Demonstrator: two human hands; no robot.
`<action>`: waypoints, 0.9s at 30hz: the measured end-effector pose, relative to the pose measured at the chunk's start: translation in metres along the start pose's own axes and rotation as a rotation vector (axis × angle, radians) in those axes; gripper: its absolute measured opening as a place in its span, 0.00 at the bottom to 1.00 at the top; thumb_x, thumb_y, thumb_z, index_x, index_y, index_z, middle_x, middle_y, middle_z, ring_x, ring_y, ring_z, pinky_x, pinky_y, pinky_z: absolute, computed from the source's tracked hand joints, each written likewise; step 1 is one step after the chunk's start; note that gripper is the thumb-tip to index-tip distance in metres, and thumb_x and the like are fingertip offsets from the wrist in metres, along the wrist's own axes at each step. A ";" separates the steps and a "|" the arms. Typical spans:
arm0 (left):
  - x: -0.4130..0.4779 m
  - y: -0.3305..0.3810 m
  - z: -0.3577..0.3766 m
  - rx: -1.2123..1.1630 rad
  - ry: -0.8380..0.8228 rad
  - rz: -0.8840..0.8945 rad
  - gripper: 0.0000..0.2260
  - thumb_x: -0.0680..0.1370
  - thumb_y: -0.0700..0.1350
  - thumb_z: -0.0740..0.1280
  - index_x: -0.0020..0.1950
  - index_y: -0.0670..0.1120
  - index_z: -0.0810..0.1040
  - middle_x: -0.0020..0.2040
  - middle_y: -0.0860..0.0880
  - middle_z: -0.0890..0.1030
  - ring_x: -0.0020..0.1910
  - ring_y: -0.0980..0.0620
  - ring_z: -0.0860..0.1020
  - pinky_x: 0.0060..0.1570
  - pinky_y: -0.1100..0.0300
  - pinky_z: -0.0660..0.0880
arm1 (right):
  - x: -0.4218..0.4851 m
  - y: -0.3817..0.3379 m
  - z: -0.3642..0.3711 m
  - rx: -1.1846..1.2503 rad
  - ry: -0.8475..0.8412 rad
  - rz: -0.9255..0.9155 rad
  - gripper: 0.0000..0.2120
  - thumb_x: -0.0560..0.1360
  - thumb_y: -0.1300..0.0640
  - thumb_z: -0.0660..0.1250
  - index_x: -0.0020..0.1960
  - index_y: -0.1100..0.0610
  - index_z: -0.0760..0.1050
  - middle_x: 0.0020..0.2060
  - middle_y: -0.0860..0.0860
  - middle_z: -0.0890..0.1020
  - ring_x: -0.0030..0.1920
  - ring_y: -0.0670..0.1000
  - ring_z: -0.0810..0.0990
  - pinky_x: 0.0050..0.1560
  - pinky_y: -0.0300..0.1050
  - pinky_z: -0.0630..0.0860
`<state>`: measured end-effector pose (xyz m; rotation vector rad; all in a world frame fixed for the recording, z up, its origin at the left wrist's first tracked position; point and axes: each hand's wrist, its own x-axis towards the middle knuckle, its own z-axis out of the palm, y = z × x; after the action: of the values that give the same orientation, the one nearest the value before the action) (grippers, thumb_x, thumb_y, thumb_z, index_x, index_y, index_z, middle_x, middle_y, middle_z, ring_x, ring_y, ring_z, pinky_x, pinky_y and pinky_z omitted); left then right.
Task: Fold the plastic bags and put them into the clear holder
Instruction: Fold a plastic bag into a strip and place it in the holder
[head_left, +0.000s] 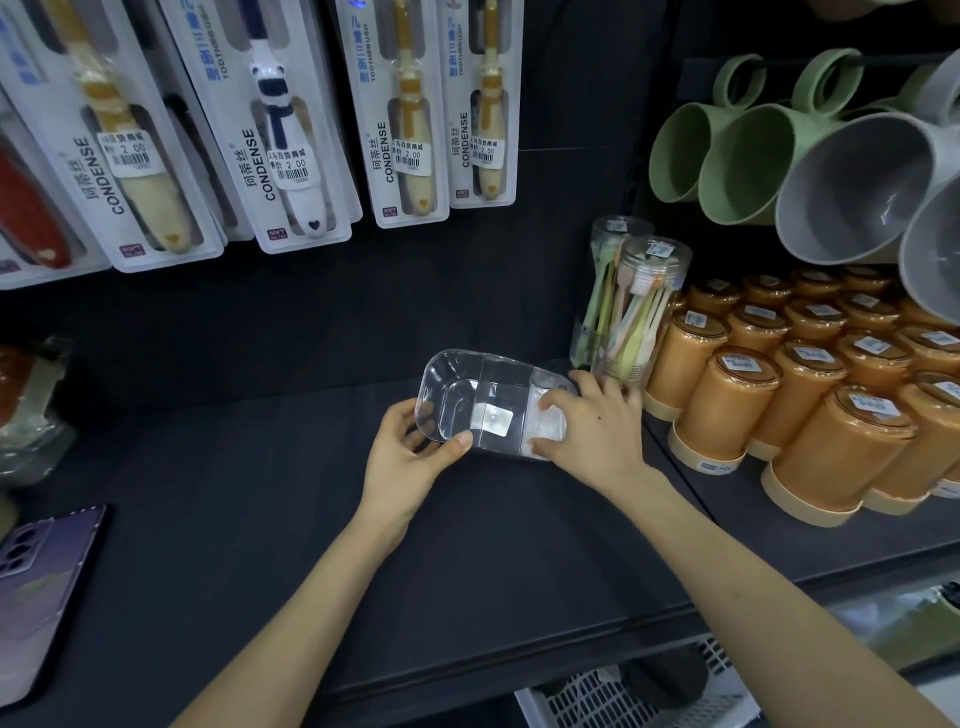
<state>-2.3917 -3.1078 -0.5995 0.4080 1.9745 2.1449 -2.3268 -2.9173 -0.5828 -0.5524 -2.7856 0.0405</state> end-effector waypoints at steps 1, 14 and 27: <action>0.001 0.002 0.000 0.009 0.001 0.000 0.21 0.70 0.35 0.75 0.57 0.49 0.73 0.54 0.55 0.78 0.50 0.61 0.78 0.45 0.72 0.74 | 0.002 -0.001 -0.001 0.007 -0.040 0.018 0.22 0.67 0.38 0.72 0.58 0.44 0.77 0.67 0.51 0.71 0.67 0.56 0.67 0.67 0.56 0.55; 0.020 0.013 0.006 0.150 -0.036 -0.068 0.16 0.72 0.42 0.75 0.49 0.56 0.71 0.52 0.58 0.75 0.47 0.63 0.76 0.42 0.75 0.73 | 0.010 -0.003 -0.009 -0.018 -0.150 0.153 0.23 0.71 0.39 0.69 0.64 0.43 0.74 0.68 0.51 0.69 0.69 0.55 0.64 0.67 0.53 0.57; 0.010 0.026 0.002 0.363 -0.137 -0.150 0.32 0.77 0.54 0.68 0.76 0.47 0.61 0.72 0.49 0.69 0.70 0.51 0.68 0.64 0.62 0.66 | -0.086 0.013 -0.036 0.219 0.131 0.086 0.14 0.69 0.50 0.75 0.52 0.55 0.81 0.53 0.55 0.79 0.51 0.61 0.77 0.52 0.54 0.72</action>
<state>-2.3992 -3.1053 -0.5728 0.4319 2.2355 1.6257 -2.2355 -2.9388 -0.5744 -0.5955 -2.5858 0.3125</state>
